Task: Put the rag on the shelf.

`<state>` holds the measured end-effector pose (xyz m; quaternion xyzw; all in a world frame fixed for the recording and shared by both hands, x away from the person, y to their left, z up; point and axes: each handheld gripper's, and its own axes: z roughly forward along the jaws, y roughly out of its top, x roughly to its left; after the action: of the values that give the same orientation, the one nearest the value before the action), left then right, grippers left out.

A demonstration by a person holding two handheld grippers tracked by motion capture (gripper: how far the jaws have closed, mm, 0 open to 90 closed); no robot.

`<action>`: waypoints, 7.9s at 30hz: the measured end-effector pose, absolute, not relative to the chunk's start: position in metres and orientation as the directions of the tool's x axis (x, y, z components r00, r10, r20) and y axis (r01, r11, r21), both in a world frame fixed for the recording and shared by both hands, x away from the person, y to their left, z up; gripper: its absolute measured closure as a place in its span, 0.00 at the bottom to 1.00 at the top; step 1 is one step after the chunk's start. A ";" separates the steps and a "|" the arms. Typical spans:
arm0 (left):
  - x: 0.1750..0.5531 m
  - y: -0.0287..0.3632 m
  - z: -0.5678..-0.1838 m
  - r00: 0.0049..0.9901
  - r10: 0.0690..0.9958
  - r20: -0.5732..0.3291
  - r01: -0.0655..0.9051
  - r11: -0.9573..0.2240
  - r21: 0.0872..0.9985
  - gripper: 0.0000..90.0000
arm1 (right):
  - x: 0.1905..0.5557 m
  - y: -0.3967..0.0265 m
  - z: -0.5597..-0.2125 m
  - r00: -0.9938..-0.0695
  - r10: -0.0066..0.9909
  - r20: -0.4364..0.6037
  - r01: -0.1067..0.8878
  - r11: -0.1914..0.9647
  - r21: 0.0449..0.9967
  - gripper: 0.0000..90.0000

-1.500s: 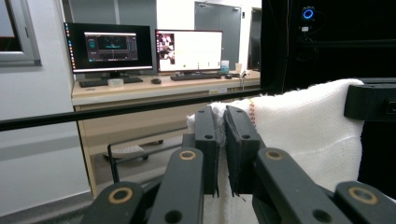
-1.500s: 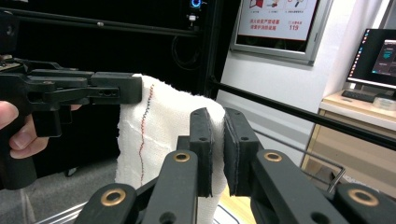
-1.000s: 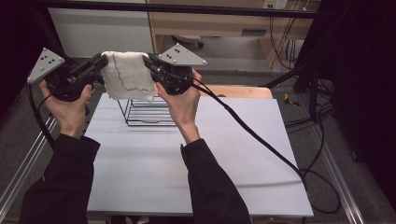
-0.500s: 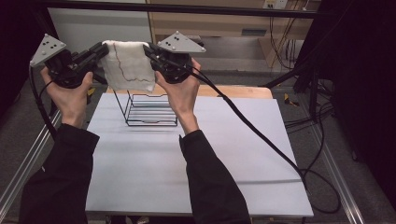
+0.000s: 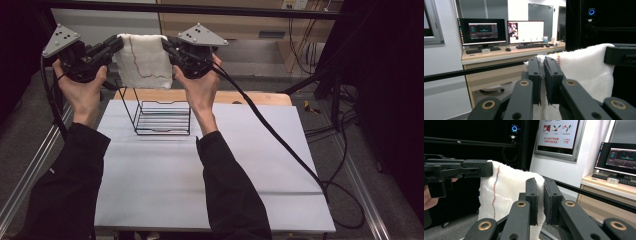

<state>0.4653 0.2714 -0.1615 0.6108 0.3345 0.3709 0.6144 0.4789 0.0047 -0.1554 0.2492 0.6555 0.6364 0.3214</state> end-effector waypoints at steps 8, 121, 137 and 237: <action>0.476 0.270 -0.155 0.492 0.869 0.045 -0.046 -0.025 0.999 0.93 | 0.488 0.005 -0.148 -0.663 0.740 -0.115 -0.090 0.074 0.993 0.92; 0.453 0.299 -0.233 0.532 0.846 0.048 0.117 -0.130 0.985 0.87 | 0.480 0.017 -0.232 -0.739 0.643 -0.203 -0.016 0.284 0.959 0.92; 0.477 0.281 -0.196 0.523 0.852 0.017 0.196 -0.140 0.971 1.00 | 0.476 0.018 -0.239 -0.745 0.629 -0.223 -0.024 0.309 0.951 0.92; 0.425 0.296 -0.341 0.610 0.789 -0.070 0.438 -0.263 0.860 0.19 | 0.440 -0.134 -0.308 -0.687 0.724 0.064 0.380 0.283 0.880 0.08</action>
<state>0.4251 0.2960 -0.3413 0.7712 0.3978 0.1915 0.4586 0.4397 -0.1336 -0.3079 0.3534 0.7810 0.4833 0.1776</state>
